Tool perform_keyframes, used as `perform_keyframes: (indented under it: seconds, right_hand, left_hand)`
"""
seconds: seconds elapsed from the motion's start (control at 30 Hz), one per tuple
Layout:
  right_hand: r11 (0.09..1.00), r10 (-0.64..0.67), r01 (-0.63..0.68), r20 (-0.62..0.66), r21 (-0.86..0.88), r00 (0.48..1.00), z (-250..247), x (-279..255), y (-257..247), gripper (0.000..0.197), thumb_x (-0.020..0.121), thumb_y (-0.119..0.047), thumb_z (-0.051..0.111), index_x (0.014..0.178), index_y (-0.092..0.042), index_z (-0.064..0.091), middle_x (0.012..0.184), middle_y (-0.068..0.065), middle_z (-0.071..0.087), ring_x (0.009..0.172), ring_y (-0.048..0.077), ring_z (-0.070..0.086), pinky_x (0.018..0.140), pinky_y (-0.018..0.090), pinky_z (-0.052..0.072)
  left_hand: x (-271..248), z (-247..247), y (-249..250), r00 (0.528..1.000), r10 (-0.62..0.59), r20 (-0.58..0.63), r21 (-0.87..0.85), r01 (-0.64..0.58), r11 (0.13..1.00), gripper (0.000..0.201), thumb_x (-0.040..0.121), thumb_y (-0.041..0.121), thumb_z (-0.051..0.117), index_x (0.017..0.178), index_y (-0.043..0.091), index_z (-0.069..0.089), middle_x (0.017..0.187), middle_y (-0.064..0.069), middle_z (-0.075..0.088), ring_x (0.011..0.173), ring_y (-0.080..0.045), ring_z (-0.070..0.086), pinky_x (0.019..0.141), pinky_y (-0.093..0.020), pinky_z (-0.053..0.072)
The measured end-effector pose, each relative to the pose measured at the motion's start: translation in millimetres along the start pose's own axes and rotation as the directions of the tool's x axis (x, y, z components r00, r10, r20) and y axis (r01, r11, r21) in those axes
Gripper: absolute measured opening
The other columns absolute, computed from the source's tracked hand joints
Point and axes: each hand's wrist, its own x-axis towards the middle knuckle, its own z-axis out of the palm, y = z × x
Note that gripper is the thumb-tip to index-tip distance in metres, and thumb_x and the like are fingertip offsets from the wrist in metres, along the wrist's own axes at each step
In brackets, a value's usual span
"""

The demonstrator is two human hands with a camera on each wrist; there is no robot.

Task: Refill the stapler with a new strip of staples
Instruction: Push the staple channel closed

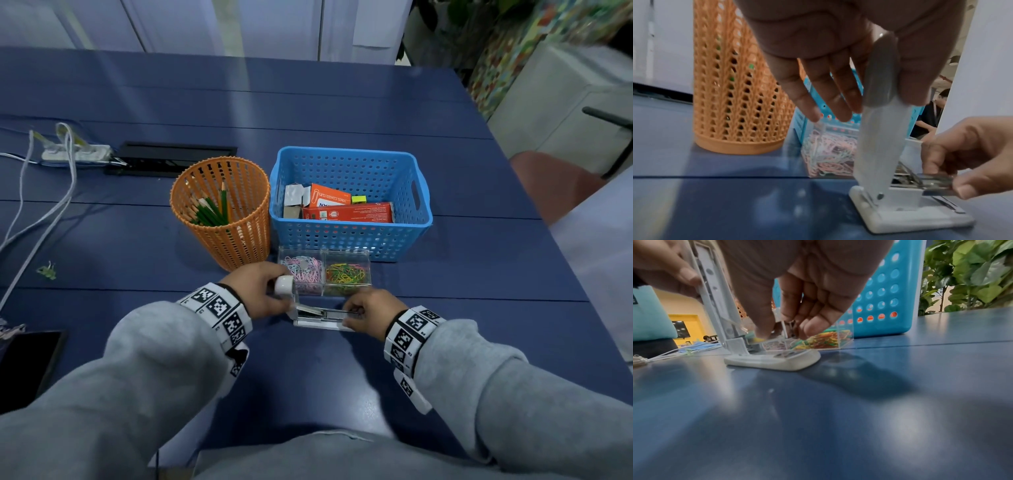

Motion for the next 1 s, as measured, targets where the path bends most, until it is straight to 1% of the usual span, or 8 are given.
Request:
perform_keyframes:
  seconds: [0.1,0.3,0.43,0.6,0.7,0.8,0.93,1.0]
  right_hand:
    - [1.0,0.023,-0.023,-0.001,0.013,1.0,1.4,-1.1,1.8,0.031,0.081,-0.027,0.067,0.107,-0.012,0.065,0.113,0.01,0.063,0.103,0.026,0.059,0.089,0.031,0.047]
    - [0.999,0.041,-0.042,0.033,0.025,0.999,7.1,-3.4,8.8,0.036,0.079,-0.023,0.068,0.113,-0.012,0.061,0.126,0.01,0.055,0.108,0.027,0.055,0.093,0.031,0.045]
    - [0.991,0.066,-0.068,0.022,0.119,0.998,7.3,-7.7,12.9,0.048,0.077,-0.026,0.071,0.121,-0.016,0.056,0.134,0.007,0.049,0.119,0.027,0.048,0.104,0.035,0.04]
    - [0.971,0.11,-0.11,0.01,0.21,0.994,13.0,-9.2,15.3,0.032,0.078,-0.024,0.069,0.107,-0.014,0.059,0.115,0.016,0.057,0.105,0.03,0.054,0.091,0.034,0.043]
    - [0.941,0.133,-0.125,-0.003,0.313,0.991,15.4,-9.2,16.4,0.02,0.079,-0.023,0.069,0.09,-0.024,0.052,0.097,0.007,0.062,0.09,0.024,0.058,0.083,0.038,0.049]
    - [0.876,0.134,-0.148,0.063,0.459,0.989,12.4,-10.2,15.9,0.032,0.077,-0.018,0.071,0.08,-0.034,0.043,0.091,0.0,0.06,0.077,0.022,0.059,0.074,0.044,0.056]
    - [0.724,0.115,-0.161,0.112,0.67,0.987,4.3,-11.2,12.5,0.034,0.081,-0.021,0.068,0.105,-0.024,0.044,0.093,-0.006,0.055,0.07,0.011,0.057,0.059,0.023,0.054]
    - [0.678,0.145,-0.173,0.101,0.714,0.984,2.4,-11.4,10.9,0.024,0.087,-0.026,0.06,0.106,-0.021,0.047,0.09,-0.003,0.054,0.064,0.009,0.056,0.056,0.019,0.053]
  left_hand:
    - [6.7,11.6,7.5,0.998,-0.004,0.07,-0.075,0.009,0.997,0.03,0.072,0.022,0.078,0.088,0.028,0.054,0.083,0.003,0.06,0.087,-0.022,0.062,0.085,-0.033,0.05]
    - [20.5,34.9,23.9,0.981,0.005,0.193,0.077,-0.02,0.997,0.041,0.079,0.025,0.07,0.116,0.023,0.052,0.103,0.0,0.06,0.104,-0.022,0.058,0.095,-0.033,0.047]
    - [27.8,50.7,27.5,0.976,0.001,0.219,0.165,-0.039,0.985,0.037,0.079,0.025,0.068,0.114,0.027,0.056,0.116,-0.003,0.065,0.107,-0.024,0.058,0.096,-0.038,0.048]
    - [34.0,62.2,28.6,0.966,-0.01,0.258,0.282,-0.066,0.957,0.04,0.081,0.029,0.066,0.118,0.02,0.057,0.121,-0.007,0.061,0.113,-0.026,0.054,0.098,-0.037,0.045]
    - [35.3,62.8,27.0,0.968,-0.028,0.248,0.248,-0.036,0.968,0.037,0.08,0.03,0.067,0.115,0.021,0.057,0.117,-0.008,0.059,0.11,-0.026,0.054,0.097,-0.038,0.045]
    - [34.4,62.6,25.5,0.969,-0.018,0.248,0.209,-0.035,0.977,0.032,0.078,0.029,0.069,0.108,0.022,0.058,0.111,-0.005,0.063,0.104,-0.025,0.057,0.092,-0.037,0.048]
    - [32.2,60.7,24.1,0.97,-0.006,0.243,0.123,-0.025,0.992,0.031,0.078,0.029,0.07,0.107,0.023,0.06,0.107,-0.003,0.066,0.1,-0.022,0.059,0.089,-0.032,0.047]
    - [31.6,58.9,25.4,0.971,0.01,0.238,0.126,-0.041,0.991,0.032,0.079,0.028,0.07,0.109,0.024,0.06,0.108,-0.003,0.066,0.102,-0.022,0.059,0.091,-0.032,0.047]
